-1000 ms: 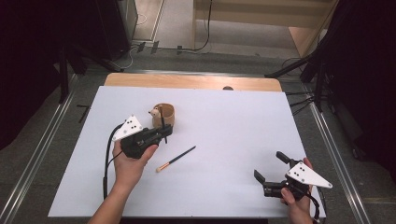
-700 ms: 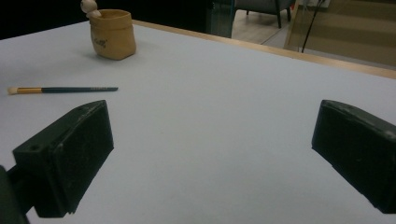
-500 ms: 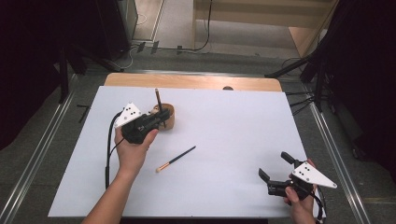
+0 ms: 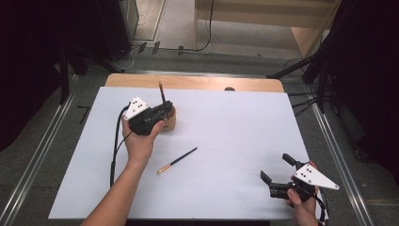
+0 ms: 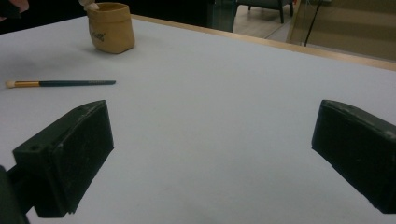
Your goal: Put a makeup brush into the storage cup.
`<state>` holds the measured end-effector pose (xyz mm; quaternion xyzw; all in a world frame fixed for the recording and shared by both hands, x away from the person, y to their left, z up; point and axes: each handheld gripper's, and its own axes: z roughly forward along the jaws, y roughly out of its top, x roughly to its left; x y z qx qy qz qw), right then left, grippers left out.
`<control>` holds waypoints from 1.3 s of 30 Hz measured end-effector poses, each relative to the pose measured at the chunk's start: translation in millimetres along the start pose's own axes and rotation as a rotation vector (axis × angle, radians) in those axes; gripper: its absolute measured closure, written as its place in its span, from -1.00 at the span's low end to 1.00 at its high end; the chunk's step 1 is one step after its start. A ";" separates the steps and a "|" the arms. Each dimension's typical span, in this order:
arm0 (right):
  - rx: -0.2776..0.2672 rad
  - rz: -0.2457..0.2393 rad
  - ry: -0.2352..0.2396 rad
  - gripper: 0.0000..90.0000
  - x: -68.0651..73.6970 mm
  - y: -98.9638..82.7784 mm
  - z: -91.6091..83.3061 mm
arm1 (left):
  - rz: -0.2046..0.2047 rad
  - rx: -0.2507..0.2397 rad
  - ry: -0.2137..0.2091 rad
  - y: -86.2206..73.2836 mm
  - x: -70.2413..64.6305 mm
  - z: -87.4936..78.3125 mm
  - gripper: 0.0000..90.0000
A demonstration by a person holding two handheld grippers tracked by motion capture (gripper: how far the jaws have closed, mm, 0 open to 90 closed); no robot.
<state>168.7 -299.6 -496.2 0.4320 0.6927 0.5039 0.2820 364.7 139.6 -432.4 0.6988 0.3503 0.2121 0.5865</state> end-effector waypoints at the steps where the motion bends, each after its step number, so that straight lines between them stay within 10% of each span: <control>1: -0.001 -0.006 0.002 -1.00 0.3 0.2 0.3 | 0.000 0.003 0.015 -0.8 0.7 2.3 0.86; 24: 0.004 -0.003 0.005 -1.00 2.2 -0.3 0.8 | -0.020 0.053 0.193 -19.0 1.6 36.8 0.86; 39: 0.009 -0.009 0.005 -1.00 2.7 -1.3 2.6 | -0.003 0.086 0.231 -32.3 -4.5 44.8 0.85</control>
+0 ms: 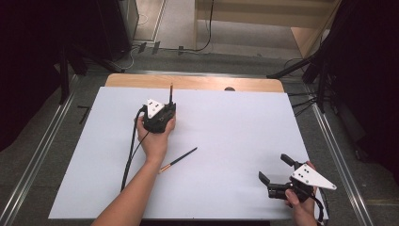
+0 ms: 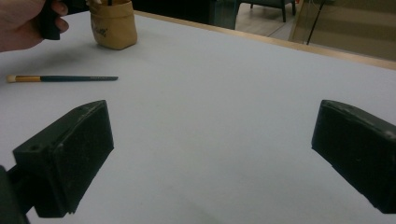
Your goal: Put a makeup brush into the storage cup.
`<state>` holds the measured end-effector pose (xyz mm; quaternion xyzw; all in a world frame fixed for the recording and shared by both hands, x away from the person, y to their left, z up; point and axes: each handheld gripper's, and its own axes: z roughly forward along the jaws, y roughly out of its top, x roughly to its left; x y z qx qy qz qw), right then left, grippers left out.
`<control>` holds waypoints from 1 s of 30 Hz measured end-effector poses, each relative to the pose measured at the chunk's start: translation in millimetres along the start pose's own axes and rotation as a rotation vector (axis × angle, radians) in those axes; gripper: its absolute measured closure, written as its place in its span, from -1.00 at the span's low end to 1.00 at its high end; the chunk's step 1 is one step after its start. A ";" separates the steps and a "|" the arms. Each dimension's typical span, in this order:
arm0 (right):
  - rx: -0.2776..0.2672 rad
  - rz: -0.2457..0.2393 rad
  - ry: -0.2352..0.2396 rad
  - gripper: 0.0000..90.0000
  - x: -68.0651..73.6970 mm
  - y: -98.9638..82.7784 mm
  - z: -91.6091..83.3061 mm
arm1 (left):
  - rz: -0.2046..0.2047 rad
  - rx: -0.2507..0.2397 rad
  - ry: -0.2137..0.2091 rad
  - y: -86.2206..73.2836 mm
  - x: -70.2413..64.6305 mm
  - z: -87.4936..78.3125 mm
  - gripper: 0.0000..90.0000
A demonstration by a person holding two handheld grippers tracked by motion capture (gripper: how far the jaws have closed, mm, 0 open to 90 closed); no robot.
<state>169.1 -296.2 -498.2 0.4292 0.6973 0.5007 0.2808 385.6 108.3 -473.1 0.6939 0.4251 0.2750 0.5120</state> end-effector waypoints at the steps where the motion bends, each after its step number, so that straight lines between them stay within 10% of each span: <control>1: 0.000 -0.002 0.000 -1.00 0.0 0.0 0.2 | -0.004 -0.001 -0.001 0.0 0.1 0.0 0.85; 30: 0.007 -0.006 0.001 -1.00 1.4 0.0 1.5 | -0.019 -0.015 -0.049 4.1 2.4 -7.7 0.57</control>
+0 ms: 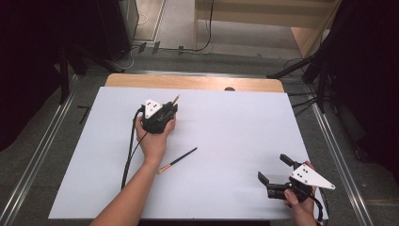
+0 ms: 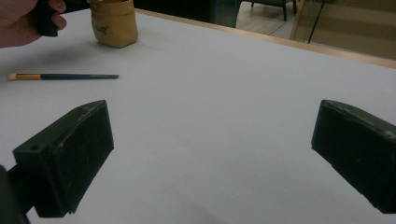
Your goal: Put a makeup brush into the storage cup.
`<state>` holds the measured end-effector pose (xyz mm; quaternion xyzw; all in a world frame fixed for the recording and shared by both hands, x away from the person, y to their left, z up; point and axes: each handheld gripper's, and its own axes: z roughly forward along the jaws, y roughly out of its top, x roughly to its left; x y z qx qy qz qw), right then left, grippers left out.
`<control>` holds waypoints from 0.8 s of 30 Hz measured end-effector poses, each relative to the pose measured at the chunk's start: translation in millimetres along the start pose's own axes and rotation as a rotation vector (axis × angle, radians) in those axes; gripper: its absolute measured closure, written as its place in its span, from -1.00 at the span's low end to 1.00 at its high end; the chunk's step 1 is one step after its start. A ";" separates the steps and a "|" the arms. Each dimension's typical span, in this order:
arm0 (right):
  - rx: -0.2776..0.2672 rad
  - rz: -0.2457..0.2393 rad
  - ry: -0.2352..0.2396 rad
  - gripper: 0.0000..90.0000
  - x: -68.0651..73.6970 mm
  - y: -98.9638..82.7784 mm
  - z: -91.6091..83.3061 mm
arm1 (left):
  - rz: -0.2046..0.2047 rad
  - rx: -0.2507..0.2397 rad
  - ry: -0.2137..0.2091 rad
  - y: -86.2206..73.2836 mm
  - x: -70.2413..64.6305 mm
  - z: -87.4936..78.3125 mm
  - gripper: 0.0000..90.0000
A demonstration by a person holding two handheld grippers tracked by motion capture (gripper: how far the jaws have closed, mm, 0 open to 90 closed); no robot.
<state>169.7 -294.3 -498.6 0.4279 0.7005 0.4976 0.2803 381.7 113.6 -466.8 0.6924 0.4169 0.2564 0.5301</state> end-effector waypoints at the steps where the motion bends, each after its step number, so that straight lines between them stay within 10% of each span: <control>1: 0.002 0.001 0.000 -1.00 0.3 0.0 0.0 | 0.001 -0.001 -0.005 0.7 -0.3 -1.1 0.57; 19: 0.002 0.002 0.004 -1.00 1.0 -0.5 1.3 | -0.014 0.031 -0.129 6.7 0.3 -33.1 -0.01; 24: 0.003 0.000 0.003 -1.00 1.7 -0.4 1.7 | -0.029 0.034 -0.138 7.0 4.0 -44.7 -0.45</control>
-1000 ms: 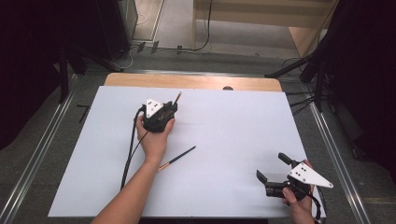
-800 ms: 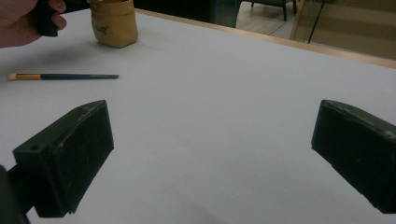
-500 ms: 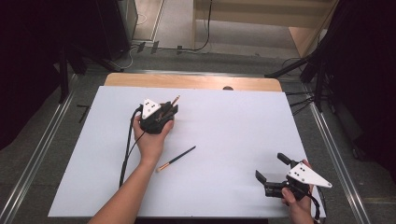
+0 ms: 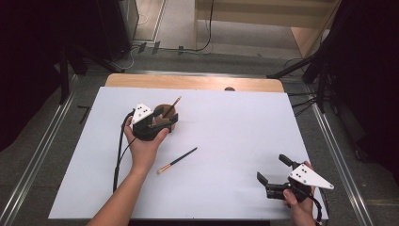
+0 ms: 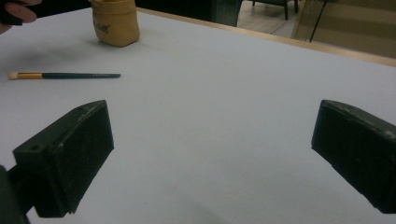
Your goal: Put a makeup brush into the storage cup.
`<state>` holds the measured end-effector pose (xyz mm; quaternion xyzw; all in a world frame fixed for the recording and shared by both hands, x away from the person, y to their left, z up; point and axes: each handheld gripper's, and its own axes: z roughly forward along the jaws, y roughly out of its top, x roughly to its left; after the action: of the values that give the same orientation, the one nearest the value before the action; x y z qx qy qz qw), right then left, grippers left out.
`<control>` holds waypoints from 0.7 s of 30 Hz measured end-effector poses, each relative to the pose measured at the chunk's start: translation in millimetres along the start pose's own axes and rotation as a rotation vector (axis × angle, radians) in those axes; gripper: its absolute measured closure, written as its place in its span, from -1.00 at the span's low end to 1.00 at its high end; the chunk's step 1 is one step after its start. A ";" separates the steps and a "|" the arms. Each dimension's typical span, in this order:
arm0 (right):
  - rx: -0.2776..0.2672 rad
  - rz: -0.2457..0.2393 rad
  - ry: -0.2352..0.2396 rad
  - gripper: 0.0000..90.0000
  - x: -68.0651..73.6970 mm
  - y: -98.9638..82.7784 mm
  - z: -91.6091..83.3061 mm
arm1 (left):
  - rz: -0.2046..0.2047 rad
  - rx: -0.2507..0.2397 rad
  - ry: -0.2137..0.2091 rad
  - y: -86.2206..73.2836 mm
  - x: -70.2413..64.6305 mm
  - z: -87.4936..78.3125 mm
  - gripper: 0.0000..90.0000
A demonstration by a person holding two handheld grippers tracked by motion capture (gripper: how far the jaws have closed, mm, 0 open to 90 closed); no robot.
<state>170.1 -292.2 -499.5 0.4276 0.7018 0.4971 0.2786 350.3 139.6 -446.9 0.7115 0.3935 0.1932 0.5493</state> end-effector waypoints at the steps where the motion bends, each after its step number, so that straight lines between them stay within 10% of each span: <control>1: 0.000 0.000 -0.001 -1.00 0.2 0.0 0.2 | -0.001 -0.002 -0.006 0.0 0.1 -1.7 -0.59; 4: 0.001 -0.001 0.002 -1.00 0.9 0.0 0.7 | 0.016 0.015 -0.042 0.0 -0.3 -7.2 -1.00; 21: 0.005 -0.001 0.005 -1.00 2.1 -0.3 1.8 | 0.025 0.021 -0.066 -10.9 -0.6 -39.9 -1.00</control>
<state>170.5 -289.5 -500.3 0.4268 0.7039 0.4962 0.2761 318.0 165.2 -444.1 0.7281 0.3681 0.1722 0.5520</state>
